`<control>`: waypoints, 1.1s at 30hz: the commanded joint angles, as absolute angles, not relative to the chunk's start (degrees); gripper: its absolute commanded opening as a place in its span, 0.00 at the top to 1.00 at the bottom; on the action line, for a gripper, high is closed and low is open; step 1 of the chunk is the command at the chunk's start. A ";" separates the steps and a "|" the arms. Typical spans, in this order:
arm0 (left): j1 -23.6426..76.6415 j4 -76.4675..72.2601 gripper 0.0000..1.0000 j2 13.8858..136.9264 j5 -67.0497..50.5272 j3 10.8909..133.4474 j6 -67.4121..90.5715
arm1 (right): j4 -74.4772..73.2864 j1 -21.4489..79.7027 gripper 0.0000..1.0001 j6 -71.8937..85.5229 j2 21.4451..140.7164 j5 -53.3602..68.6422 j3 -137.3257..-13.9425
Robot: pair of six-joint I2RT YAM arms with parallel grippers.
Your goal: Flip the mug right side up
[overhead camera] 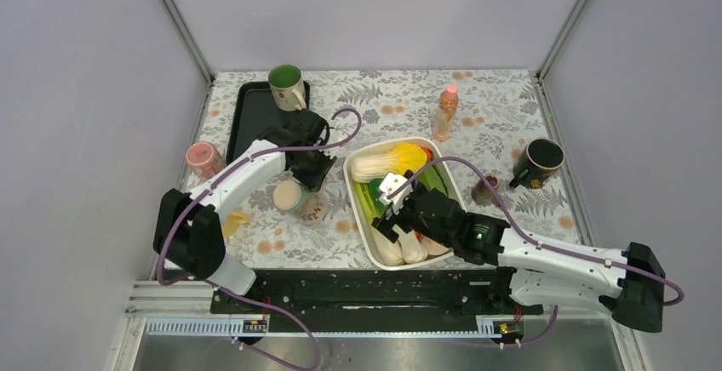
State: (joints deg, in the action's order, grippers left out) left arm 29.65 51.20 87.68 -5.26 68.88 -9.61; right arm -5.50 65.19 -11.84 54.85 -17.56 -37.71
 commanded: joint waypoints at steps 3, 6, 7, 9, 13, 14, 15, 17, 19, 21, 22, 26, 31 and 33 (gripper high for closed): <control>26.59 49.73 1.00 81.77 -14.02 72.34 -9.15 | 9.45 63.62 0.01 -6.07 62.88 2.79 -43.42; 24.24 51.42 1.00 80.32 -18.54 76.24 -8.27 | 11.73 62.89 0.01 -3.87 66.61 6.57 -46.04; 23.59 52.43 1.00 79.74 -19.76 78.19 -8.19 | 12.72 62.28 0.01 -2.81 67.49 7.96 -46.78; 22.42 53.17 1.00 78.00 -21.96 81.62 -7.73 | 16.28 60.43 0.01 0.49 69.05 11.16 -47.76; 21.97 54.23 1.00 74.56 -26.01 86.09 -6.55 | 22.16 56.64 0.01 7.86 72.68 15.98 -49.77; 21.91 54.49 1.00 73.86 -26.96 86.80 -6.31 | 22.78 56.27 0.02 8.63 73.65 16.99 -50.56; 21.92 54.71 1.00 73.26 -27.76 87.42 -5.93 | 23.18 55.94 0.02 9.14 74.70 17.76 -51.34; 21.89 55.01 1.00 72.21 -29.04 88.66 -5.40 | 24.02 55.68 0.02 9.90 76.24 19.23 -52.73; 21.90 55.09 1.00 71.02 -30.66 89.70 -4.88 | 25.20 55.36 0.02 11.13 77.21 20.17 -53.52; 21.91 55.28 1.00 70.23 -31.96 90.74 -4.54 | 26.60 54.77 0.02 12.46 77.52 21.17 -53.67; 21.92 55.36 1.00 69.97 -32.91 91.15 -4.45 | 27.55 54.48 0.01 13.14 77.37 21.44 -53.31; 21.94 55.02 1.00 69.77 -37.88 91.15 -2.82 | 34.06 54.14 0.02 13.70 76.39 25.40 -51.97; 21.92 51.58 1.00 69.80 -40.68 92.35 -0.16 | 39.63 54.14 0.48 18.80 78.80 34.55 -53.74; 21.90 50.51 1.00 69.65 -40.13 92.37 -0.18 | 39.56 54.14 0.71 19.02 79.13 35.82 -54.06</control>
State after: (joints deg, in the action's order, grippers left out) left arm 21.32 58.39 70.87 -34.48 88.90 -4.05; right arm 28.91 52.99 16.45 78.52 26.70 -51.07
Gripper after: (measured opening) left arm 0.255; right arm 0.527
